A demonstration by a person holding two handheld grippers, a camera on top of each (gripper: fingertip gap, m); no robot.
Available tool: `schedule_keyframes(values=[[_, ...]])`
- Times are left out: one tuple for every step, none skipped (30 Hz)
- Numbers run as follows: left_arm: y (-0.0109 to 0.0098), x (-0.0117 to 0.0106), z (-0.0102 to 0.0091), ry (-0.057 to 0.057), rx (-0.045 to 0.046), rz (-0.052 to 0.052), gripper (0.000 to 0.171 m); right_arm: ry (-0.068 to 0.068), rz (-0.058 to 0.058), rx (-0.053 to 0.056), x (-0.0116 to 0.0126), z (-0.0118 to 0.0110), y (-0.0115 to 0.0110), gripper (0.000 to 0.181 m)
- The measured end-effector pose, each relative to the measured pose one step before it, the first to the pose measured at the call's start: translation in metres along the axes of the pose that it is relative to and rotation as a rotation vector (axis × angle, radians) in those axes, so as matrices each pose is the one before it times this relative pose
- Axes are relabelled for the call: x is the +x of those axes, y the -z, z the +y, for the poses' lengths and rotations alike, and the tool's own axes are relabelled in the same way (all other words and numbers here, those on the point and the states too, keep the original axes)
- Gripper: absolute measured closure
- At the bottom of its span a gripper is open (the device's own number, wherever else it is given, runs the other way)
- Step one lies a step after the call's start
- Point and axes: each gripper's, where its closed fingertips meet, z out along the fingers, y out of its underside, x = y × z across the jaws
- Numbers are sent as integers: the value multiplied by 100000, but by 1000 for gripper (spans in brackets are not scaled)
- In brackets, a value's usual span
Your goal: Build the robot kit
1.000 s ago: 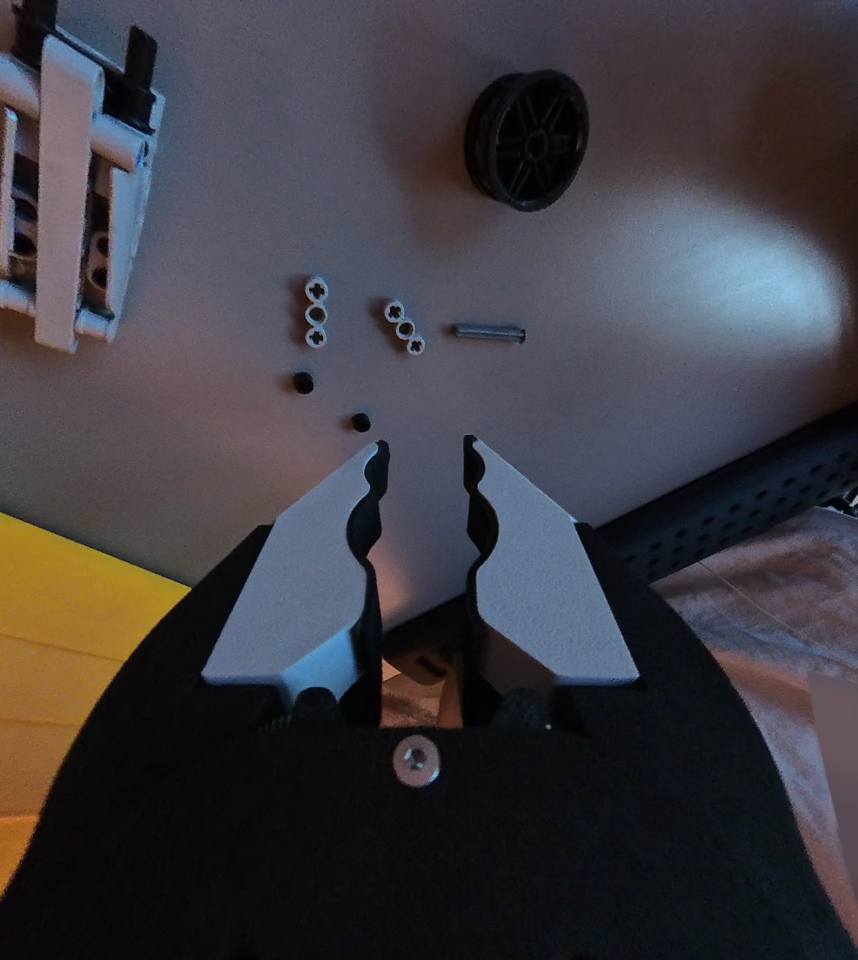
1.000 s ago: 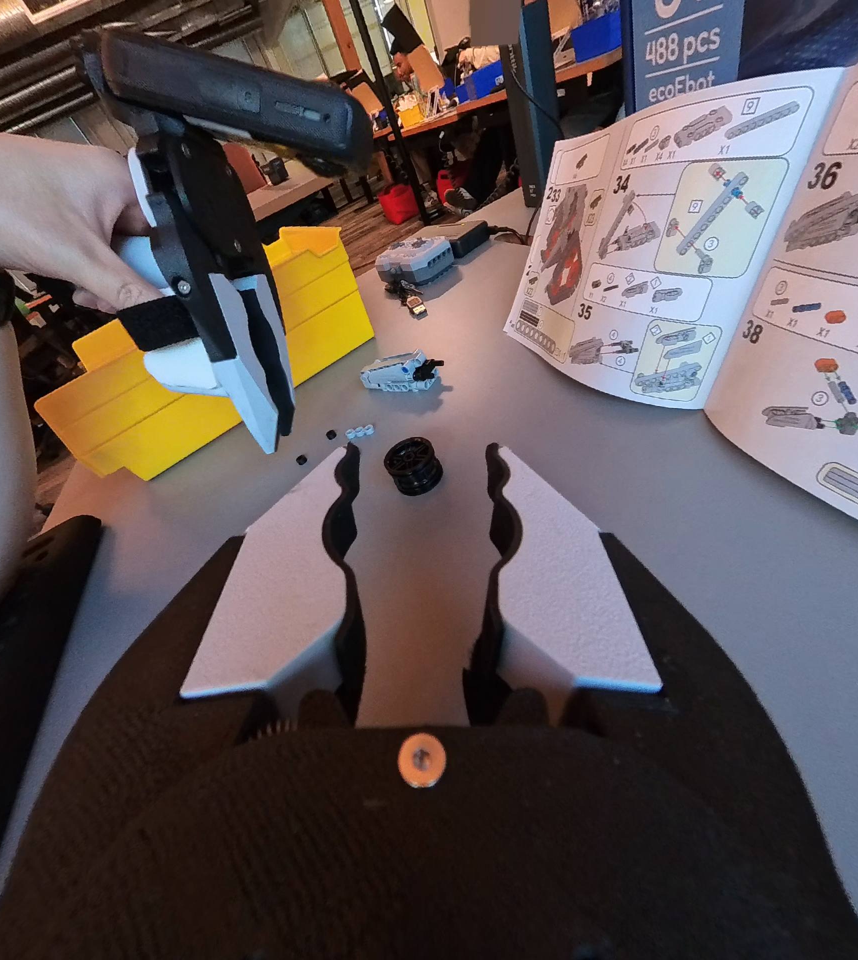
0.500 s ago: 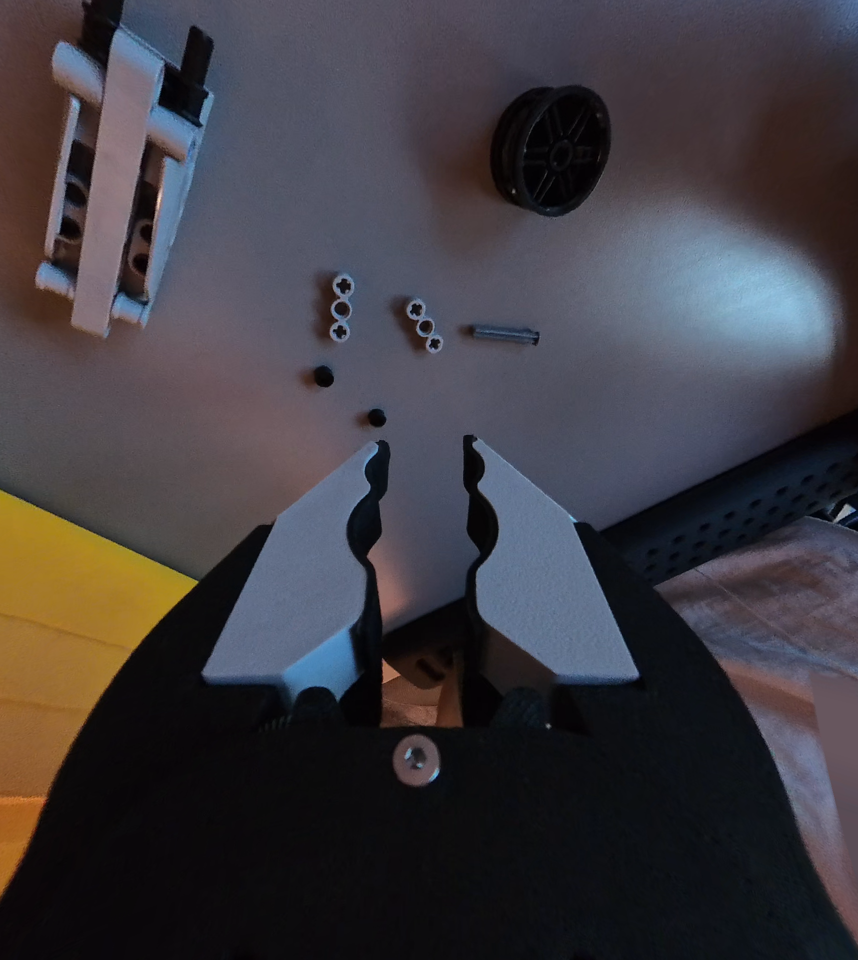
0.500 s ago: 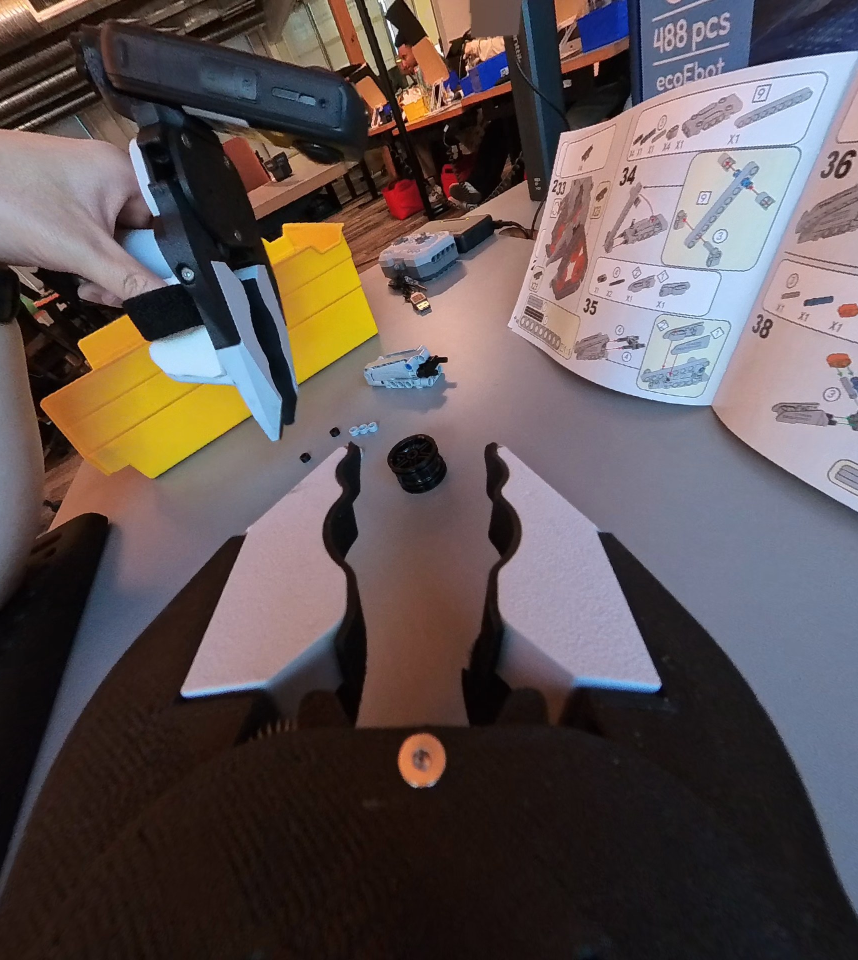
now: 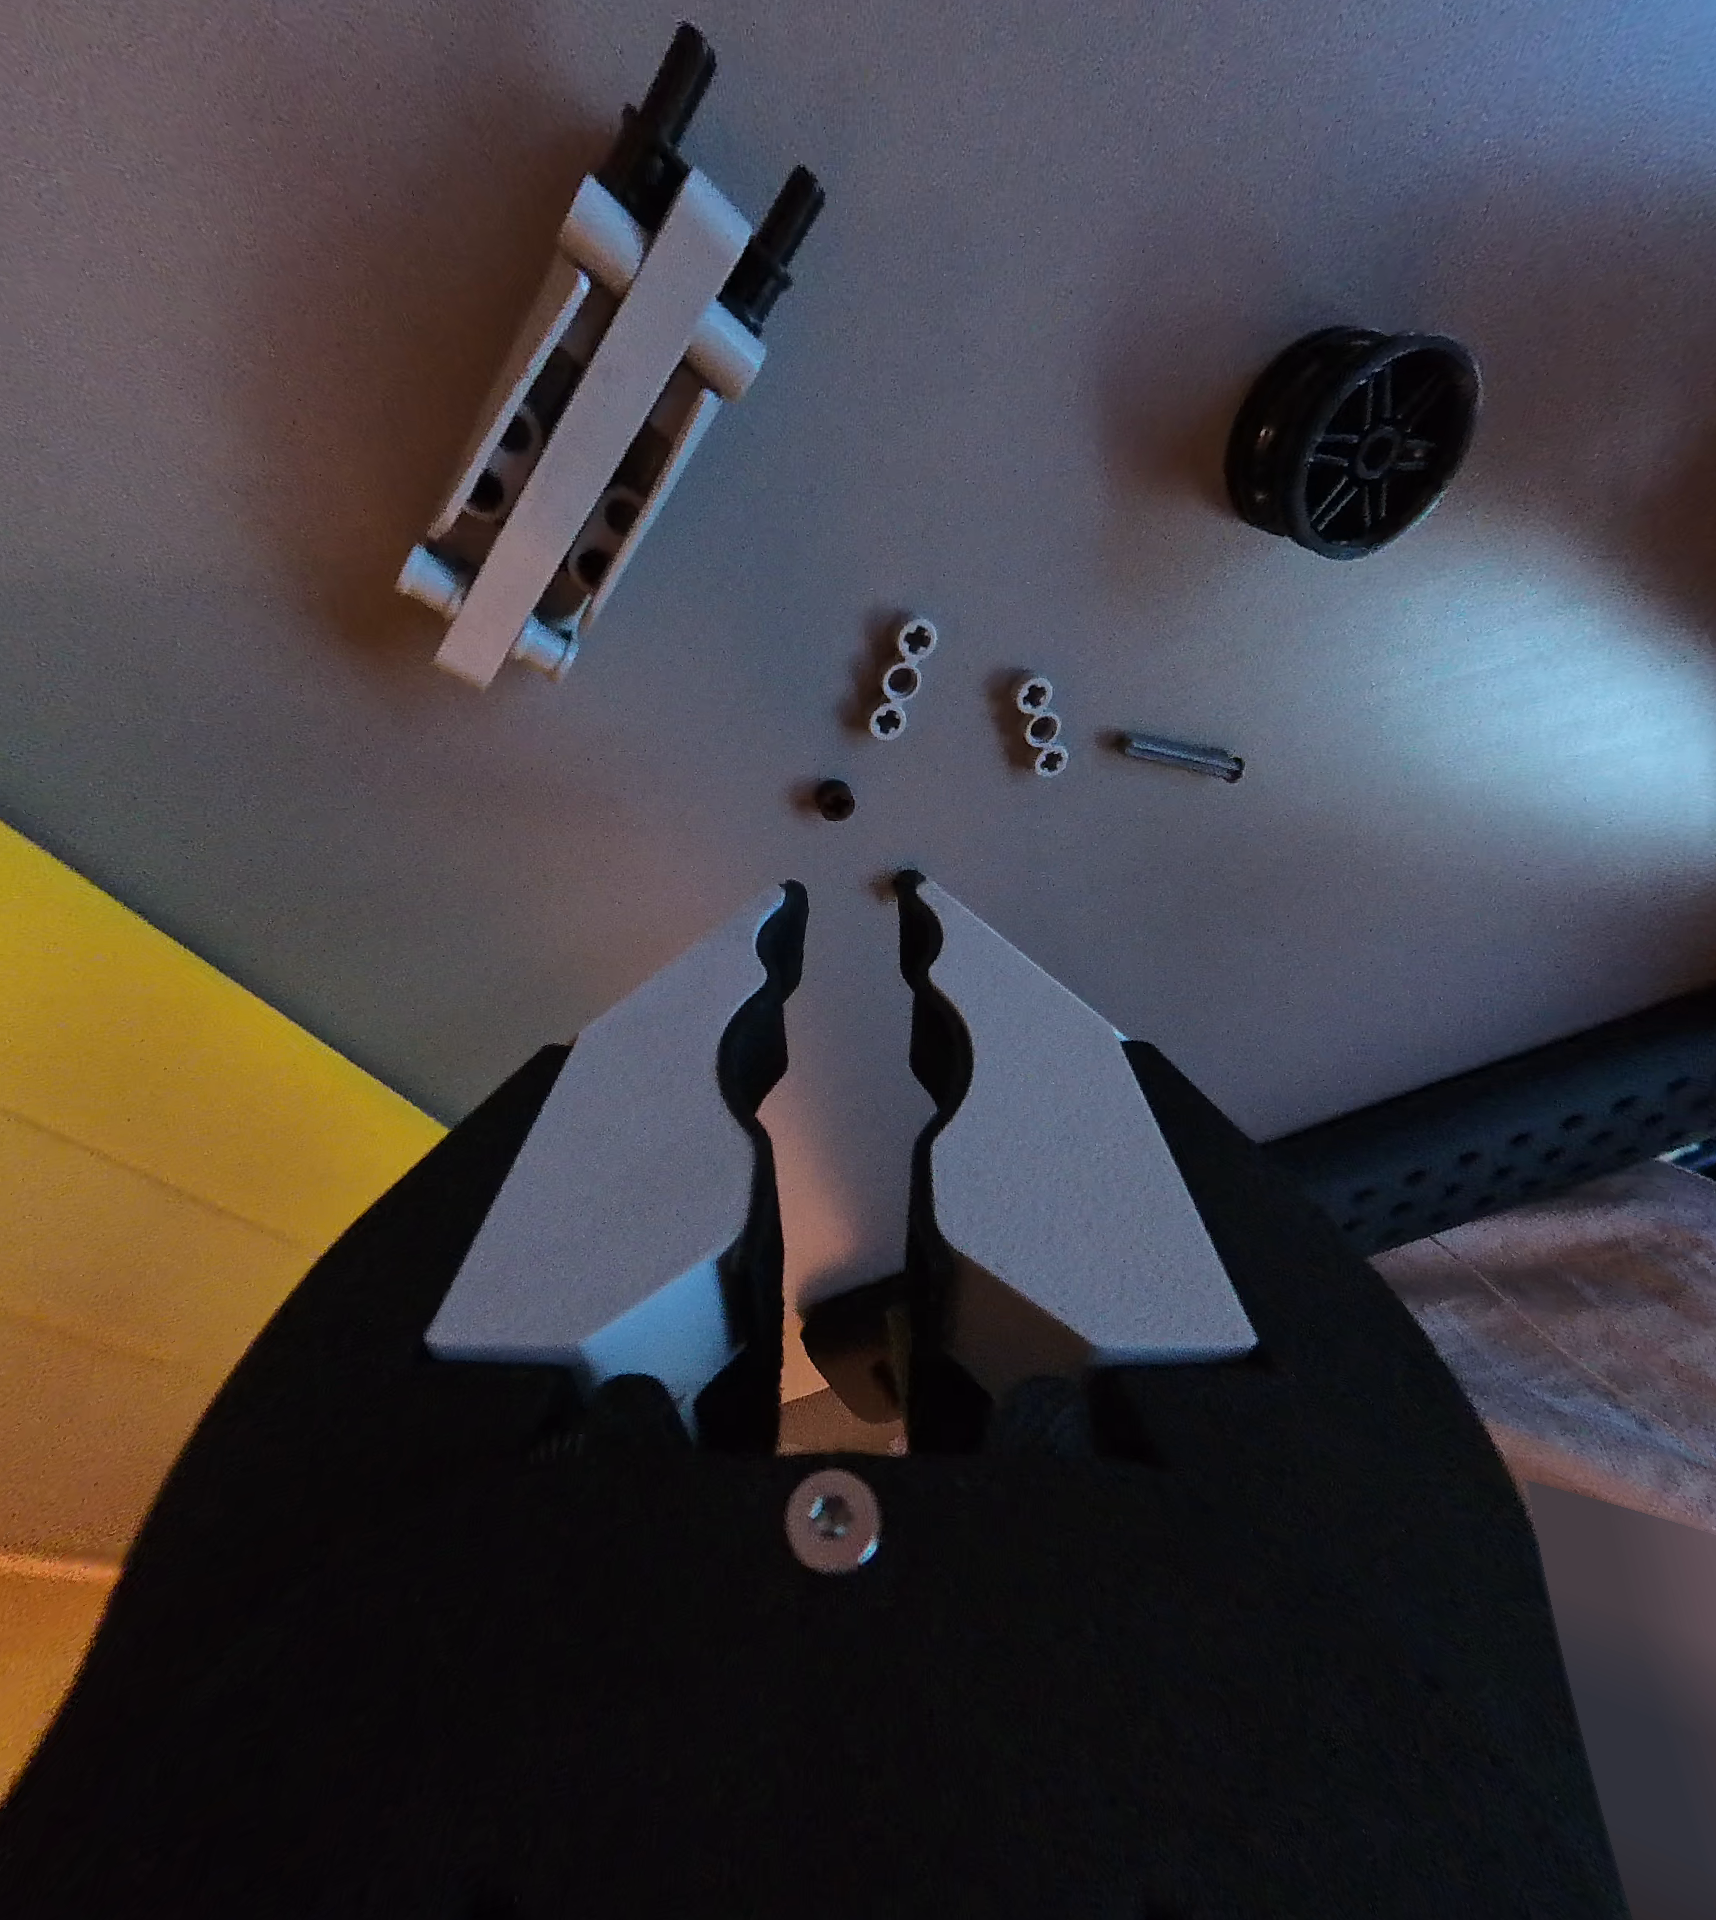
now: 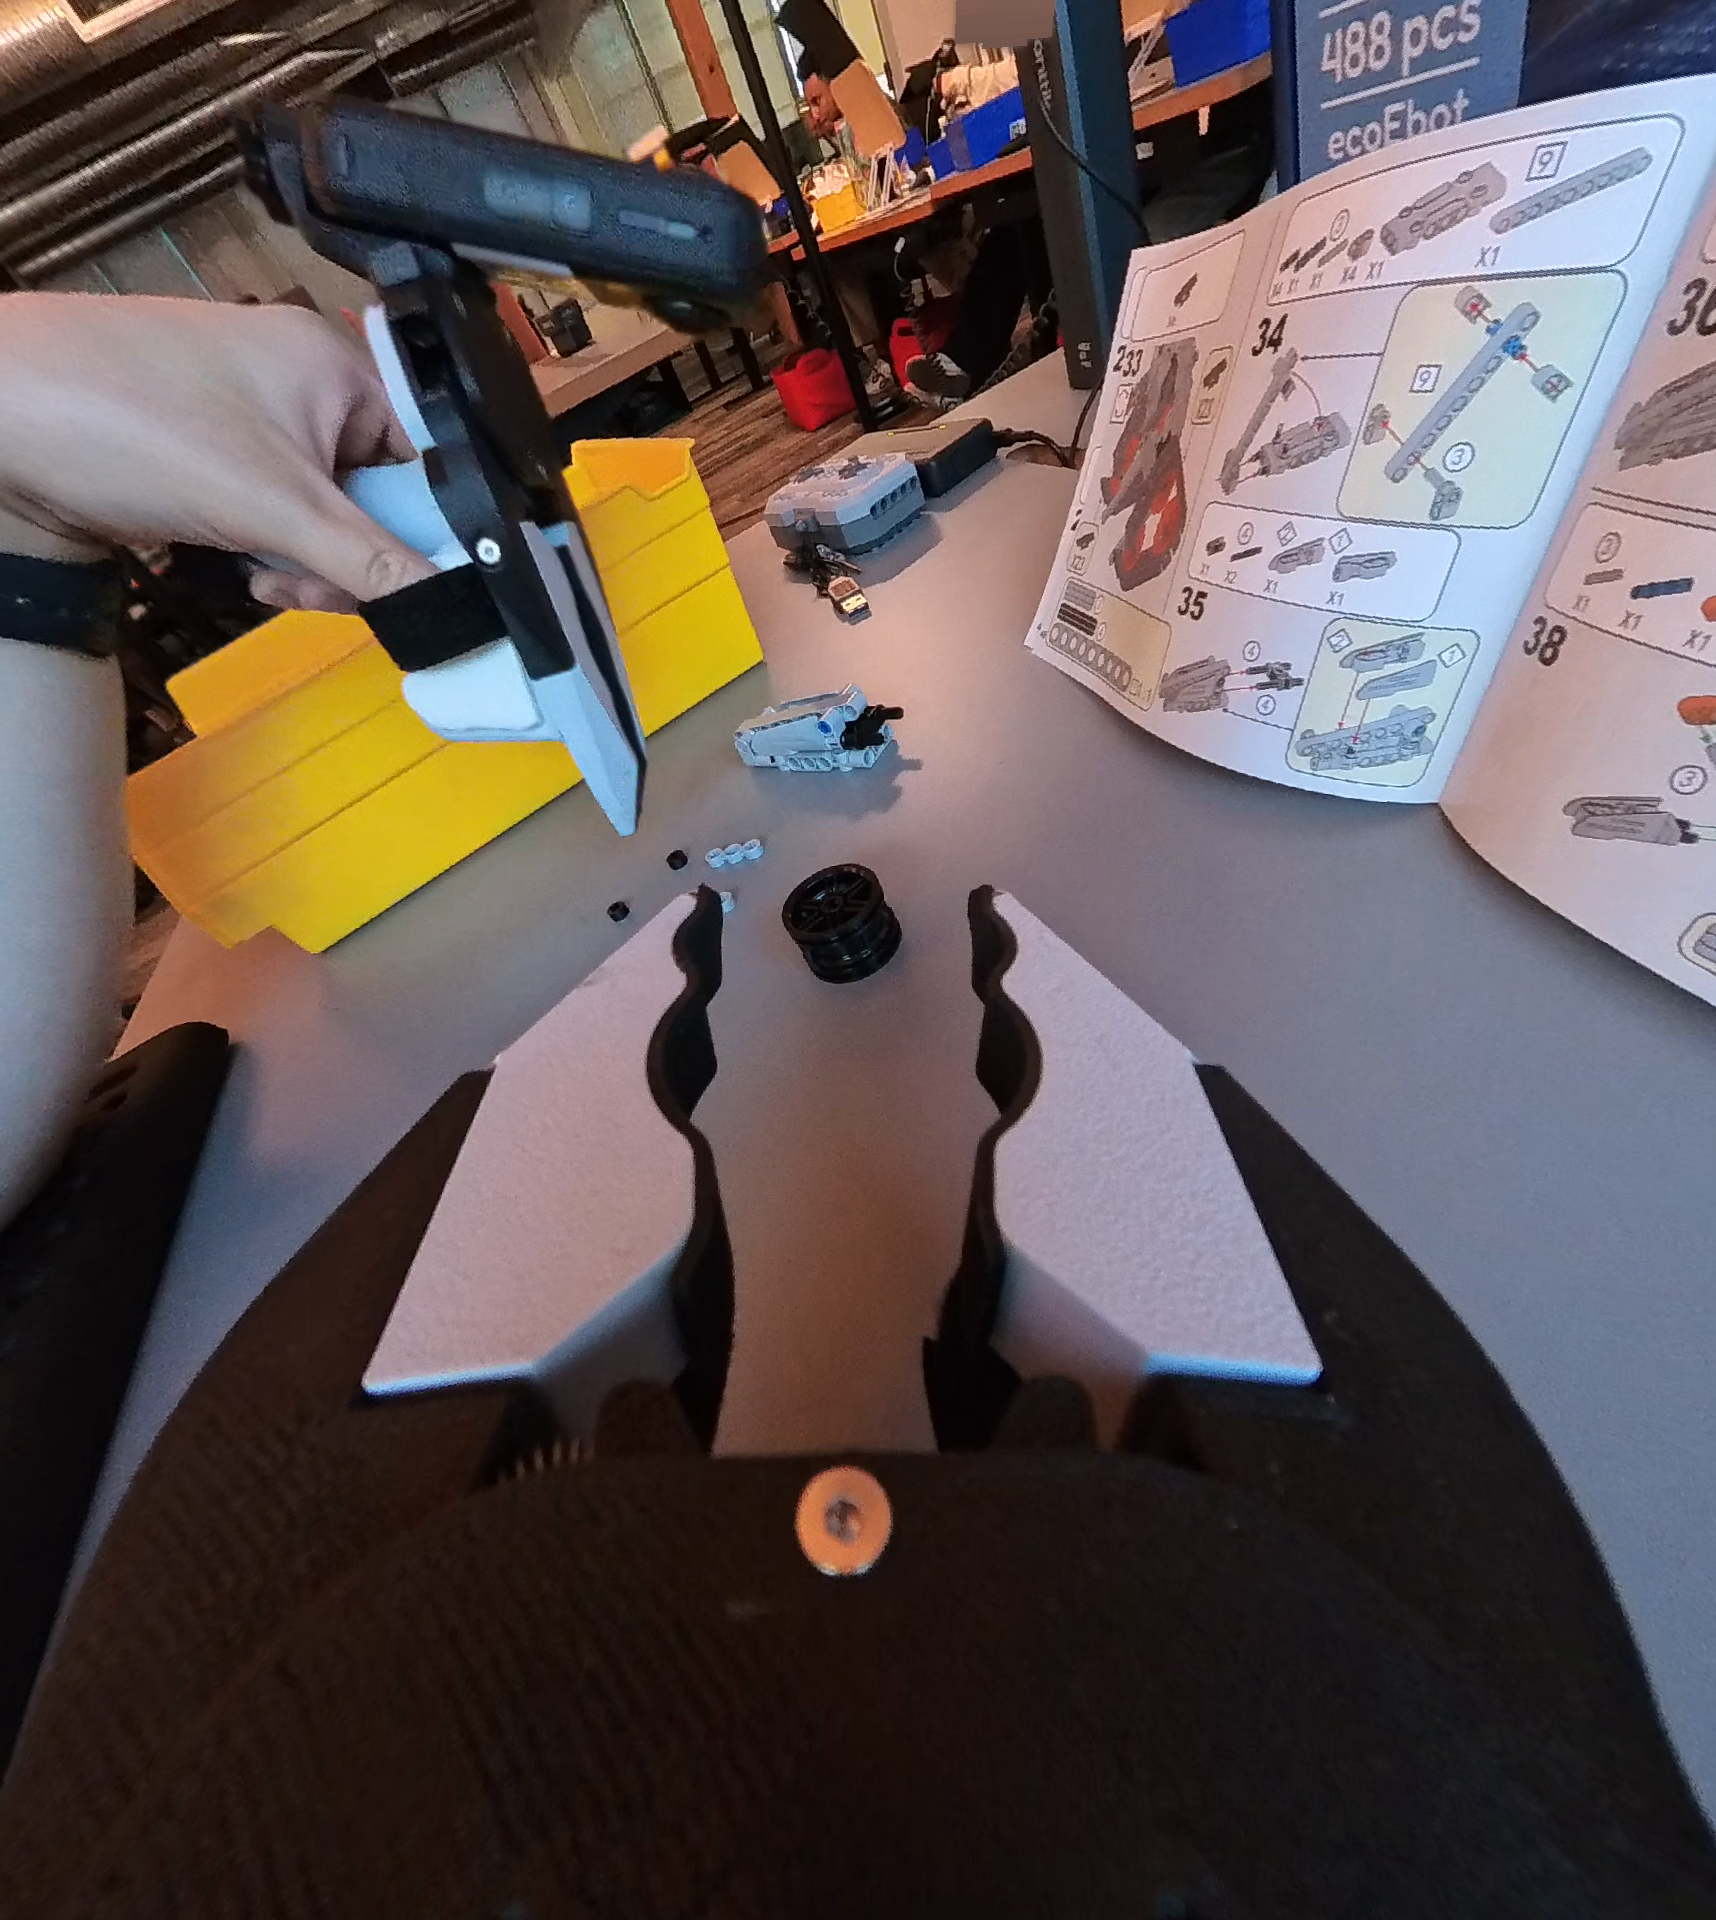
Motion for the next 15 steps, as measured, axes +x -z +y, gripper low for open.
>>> schedule_keyframes(values=[[-212, 19, -51, -55, -729, 36, 155, 71, -26, -86, -5, 11, -13, 134], [-147, 68, -23, -2, -680, 57, 154, 8, -26, -58, -18, 11, -12, 133], [-81, 113, -23, -95, -427, -51, 154, -25, -57, -67, -9, 18, -7, 134], [-24, 286, -16, -370, -157, 401, 153, 21, -73, -115, -27, 18, -18, 134], [18, 538, -25, -933, 92, 1312, 152, 64, -39, -104, -16, 17, -9, 134], [-16, 745, -26, -1501, 59, 1935, 152, 72, -13, -132, -15, 20, -17, 134], [-113, 856, 29, -1909, -524, 2067, 150, 160, -31, -216, -41, 28, -33, 134], [-209, 839, 137, -2342, -1407, 1807, 147, 656, -62, -451, -98, 65, -52, 134], [-233, 638, 227, -2486, -2029, 785, 146, 1580, -123, -1155, -232, 163, -131, 134], [-182, 377, 339, -2068, -2290, -401, 144, 2150, -676, -2545, -471, 381, -266, 135], [-88, 227, 400, -1270, -1900, -679, 143, 2269, -1596, -3767, -782, 584, -401, 137], [37, 185, 403, -335, -1085, -39, 143, 2312, -1741, -4034, -966, 636, -512, 139], [178, 114, 378, 519, -247, 270, 144, 2844, -439, -4715, -880, 700, -574, 142], [355, -43, 296, 1103, 780, 33, 143, 3979, 329, -5073, -826, 697, -619, 144], [534, -133, 179, 1520, 2142, -13, 143, 4585, 547, -4987, -809, 582, -637, 147]])
